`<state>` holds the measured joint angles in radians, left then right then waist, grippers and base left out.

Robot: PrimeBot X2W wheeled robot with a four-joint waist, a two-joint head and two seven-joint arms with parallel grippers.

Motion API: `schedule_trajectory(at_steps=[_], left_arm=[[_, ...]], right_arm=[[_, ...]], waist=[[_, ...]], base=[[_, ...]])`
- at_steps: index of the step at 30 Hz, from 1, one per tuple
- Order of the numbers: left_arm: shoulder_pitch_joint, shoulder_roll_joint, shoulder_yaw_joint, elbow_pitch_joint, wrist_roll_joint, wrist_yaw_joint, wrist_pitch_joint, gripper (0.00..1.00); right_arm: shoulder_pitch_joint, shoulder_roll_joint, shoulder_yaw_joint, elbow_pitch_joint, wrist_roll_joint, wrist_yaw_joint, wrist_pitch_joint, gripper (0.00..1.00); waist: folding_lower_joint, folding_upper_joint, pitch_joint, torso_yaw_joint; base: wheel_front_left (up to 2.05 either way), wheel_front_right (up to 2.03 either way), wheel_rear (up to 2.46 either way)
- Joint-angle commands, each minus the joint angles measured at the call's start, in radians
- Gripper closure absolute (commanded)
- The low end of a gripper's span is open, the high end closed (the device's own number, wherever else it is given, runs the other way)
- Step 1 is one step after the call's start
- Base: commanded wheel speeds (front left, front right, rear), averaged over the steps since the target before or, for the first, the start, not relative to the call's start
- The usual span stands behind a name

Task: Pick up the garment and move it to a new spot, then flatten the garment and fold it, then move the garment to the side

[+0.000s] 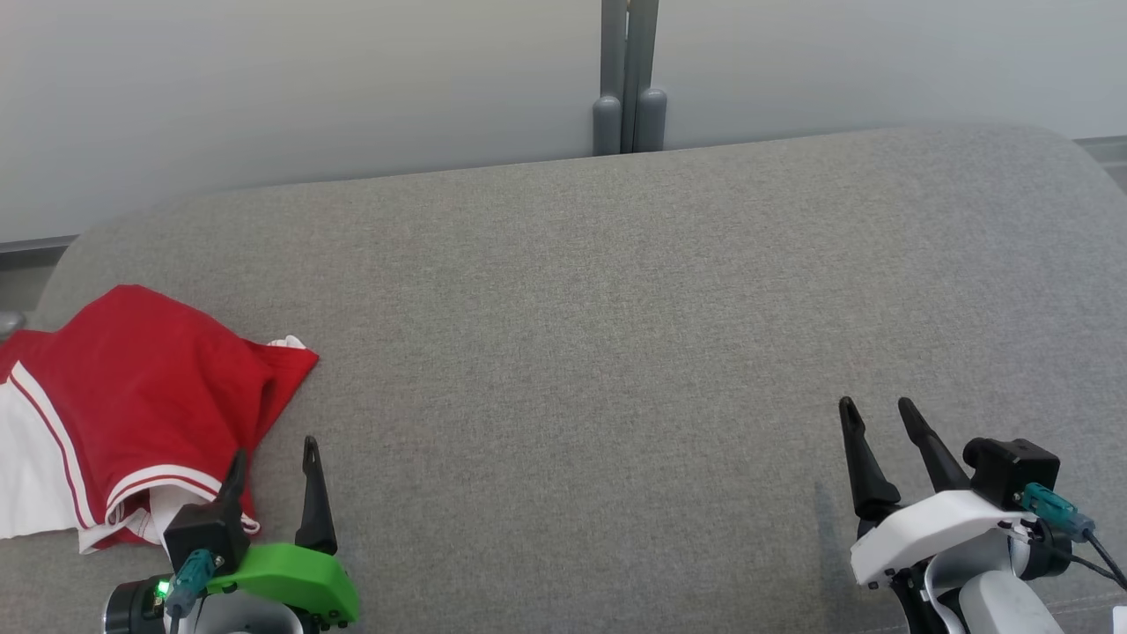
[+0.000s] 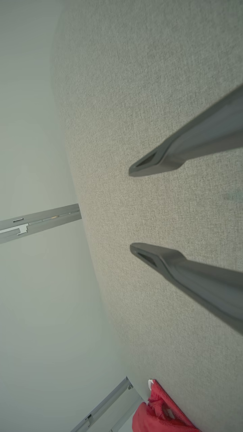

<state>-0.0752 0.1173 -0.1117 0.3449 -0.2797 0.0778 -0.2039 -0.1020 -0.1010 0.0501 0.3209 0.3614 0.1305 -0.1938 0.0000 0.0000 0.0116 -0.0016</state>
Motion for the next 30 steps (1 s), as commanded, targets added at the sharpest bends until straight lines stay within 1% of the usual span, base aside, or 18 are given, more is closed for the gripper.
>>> schedule_trajectory(at_steps=[1, 11, 30], left_arm=[[0.009, 0.011, -0.002, -0.005, 0.026, 0.006, -0.007, 0.0], [0.02, 0.007, 0.0, -0.001, 0.1, 0.017, -0.027, 0.0], [0.03, -0.015, 0.031, 0.004, 0.228, -0.002, -0.056, 0.0]], right_arm=[[0.005, 0.0, -0.002, 0.001, -0.024, 0.0, -0.01, 0.0], [0.007, 0.004, -0.018, -0.001, -0.115, 0.0, -0.033, 0.0], [0.019, 0.008, 0.002, -0.015, -0.236, 0.0, -0.067, 0.0]], waist=[[0.0, 0.0, 0.0, 0.0], [0.0, 0.0, -0.001, 0.002], [0.0, 0.0, 0.003, 0.001]], base=[[0.0, 0.0, 0.0], [0.0, 0.0, 0.0], [0.0, 0.0, 0.0]])
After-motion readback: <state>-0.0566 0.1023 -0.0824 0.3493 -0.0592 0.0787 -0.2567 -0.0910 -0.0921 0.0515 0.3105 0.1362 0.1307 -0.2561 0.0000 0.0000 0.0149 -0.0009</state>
